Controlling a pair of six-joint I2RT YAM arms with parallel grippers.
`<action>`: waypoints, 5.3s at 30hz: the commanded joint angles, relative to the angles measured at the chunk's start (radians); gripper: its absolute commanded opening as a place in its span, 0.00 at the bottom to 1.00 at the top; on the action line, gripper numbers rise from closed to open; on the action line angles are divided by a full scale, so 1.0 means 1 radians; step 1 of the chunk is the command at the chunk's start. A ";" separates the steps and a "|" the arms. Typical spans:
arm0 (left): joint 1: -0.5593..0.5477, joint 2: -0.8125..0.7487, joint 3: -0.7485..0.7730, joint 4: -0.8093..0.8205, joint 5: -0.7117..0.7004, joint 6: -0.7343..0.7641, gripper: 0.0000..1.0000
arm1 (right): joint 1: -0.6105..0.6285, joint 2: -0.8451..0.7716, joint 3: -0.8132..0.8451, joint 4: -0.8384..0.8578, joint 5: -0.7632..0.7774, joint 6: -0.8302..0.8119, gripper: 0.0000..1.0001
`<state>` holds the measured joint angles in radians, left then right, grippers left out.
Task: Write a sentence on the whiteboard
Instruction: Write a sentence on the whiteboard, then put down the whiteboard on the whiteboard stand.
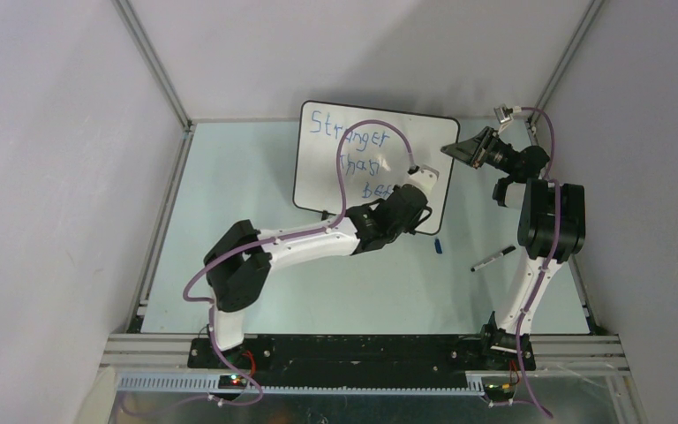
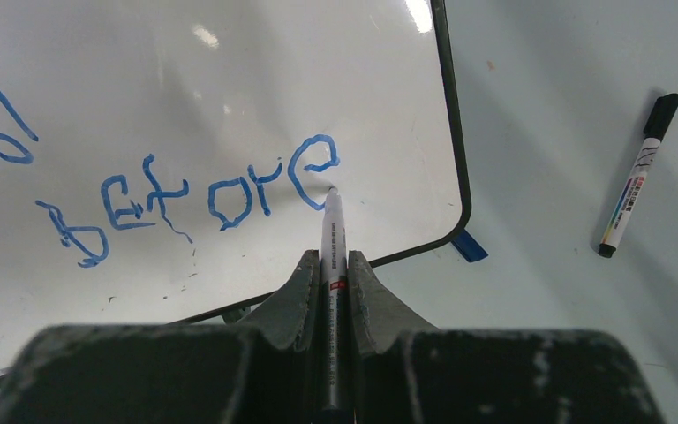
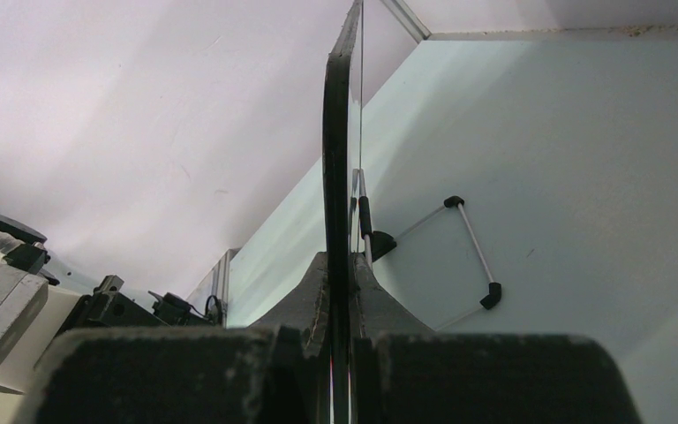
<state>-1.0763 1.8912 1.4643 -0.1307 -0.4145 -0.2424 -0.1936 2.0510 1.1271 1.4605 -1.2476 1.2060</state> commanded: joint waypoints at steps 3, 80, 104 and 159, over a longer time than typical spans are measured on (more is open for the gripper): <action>-0.007 0.006 0.051 0.004 0.010 0.018 0.00 | 0.002 -0.080 0.010 0.046 0.007 0.063 0.00; -0.023 -0.085 0.012 0.025 0.034 0.034 0.00 | 0.000 -0.081 0.010 0.045 0.004 0.064 0.00; -0.028 0.041 0.101 0.024 0.062 0.024 0.00 | -0.001 -0.081 0.010 0.046 0.004 0.065 0.00; -0.038 -0.656 -0.364 -0.044 -0.080 0.022 0.00 | -0.004 -0.042 -0.041 0.052 -0.048 -0.214 0.00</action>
<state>-1.1088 1.3293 1.1500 -0.1574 -0.4507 -0.2260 -0.2054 2.0495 1.0859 1.4551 -1.2598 1.0702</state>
